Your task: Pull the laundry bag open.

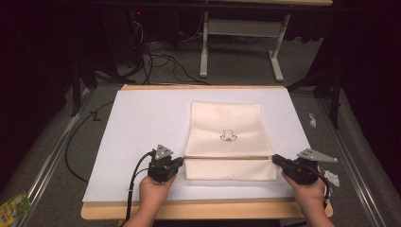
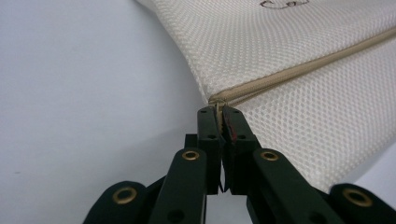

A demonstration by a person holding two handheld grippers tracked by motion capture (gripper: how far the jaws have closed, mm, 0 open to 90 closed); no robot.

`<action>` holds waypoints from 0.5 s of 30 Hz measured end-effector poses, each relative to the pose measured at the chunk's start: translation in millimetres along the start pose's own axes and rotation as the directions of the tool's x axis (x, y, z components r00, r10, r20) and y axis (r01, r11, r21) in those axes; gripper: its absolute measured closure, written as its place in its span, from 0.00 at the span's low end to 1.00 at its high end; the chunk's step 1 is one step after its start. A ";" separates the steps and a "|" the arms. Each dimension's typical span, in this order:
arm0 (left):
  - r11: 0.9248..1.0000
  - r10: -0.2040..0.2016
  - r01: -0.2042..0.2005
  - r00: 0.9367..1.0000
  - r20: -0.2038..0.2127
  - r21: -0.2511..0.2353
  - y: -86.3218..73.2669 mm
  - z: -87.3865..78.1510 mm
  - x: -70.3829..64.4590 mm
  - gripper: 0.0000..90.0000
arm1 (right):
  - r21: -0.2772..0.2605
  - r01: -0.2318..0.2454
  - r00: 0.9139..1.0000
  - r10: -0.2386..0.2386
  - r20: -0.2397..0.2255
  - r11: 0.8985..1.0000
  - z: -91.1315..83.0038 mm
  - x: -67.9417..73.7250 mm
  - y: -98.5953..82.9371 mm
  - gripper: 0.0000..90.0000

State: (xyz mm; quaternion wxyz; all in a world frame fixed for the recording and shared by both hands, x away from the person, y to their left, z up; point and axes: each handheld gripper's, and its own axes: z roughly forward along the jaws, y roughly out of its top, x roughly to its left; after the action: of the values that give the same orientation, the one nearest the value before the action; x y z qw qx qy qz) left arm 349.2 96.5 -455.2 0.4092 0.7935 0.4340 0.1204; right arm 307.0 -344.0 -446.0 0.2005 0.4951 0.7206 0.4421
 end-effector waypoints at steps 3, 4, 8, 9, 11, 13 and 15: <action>0.999 0.003 -0.004 1.000 0.028 0.036 -6.4 1.6 5.1 0.97 | 0.013 -0.002 1.000 0.002 -0.016 1.000 3.1 2.1 -0.2 0.95; 0.999 0.016 -0.017 0.999 0.028 0.043 -8.6 2.3 5.2 0.97 | 0.021 0.001 1.000 0.000 -0.021 1.000 4.2 2.4 -1.4 0.95; 0.997 0.062 -0.064 0.997 0.046 0.043 -15.3 3.5 5.8 0.96 | 0.047 0.006 1.000 -0.005 -0.024 0.999 7.6 2.5 -5.6 0.94; 0.997 0.069 -0.071 0.996 0.051 0.040 -15.7 3.2 6.6 0.96 | 0.047 0.005 1.000 -0.004 -0.024 0.999 8.2 2.2 -6.2 0.93; 0.996 0.076 -0.079 0.995 0.060 0.042 -15.0 2.6 8.8 0.94 | 0.053 0.008 1.000 -0.007 -0.023 0.999 9.7 1.6 -7.0 0.92; 0.996 0.074 -0.077 0.996 0.056 0.043 -12.8 -0.3 12.8 0.85 | 0.066 0.005 1.000 -0.004 -0.023 0.998 11.2 1.5 -7.8 0.86; 0.996 0.082 -0.084 0.996 0.041 0.029 -9.8 -6.9 19.6 0.75 | 0.055 0.013 1.000 -0.012 -0.025 0.998 11.3 0.6 -8.6 0.74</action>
State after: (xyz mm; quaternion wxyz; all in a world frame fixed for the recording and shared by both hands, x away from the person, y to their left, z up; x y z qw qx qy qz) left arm 351.3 118.5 -461.4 0.4001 0.8194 0.3942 0.1145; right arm 310.4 -339.5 -459.0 0.1808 0.4903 0.7380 0.4270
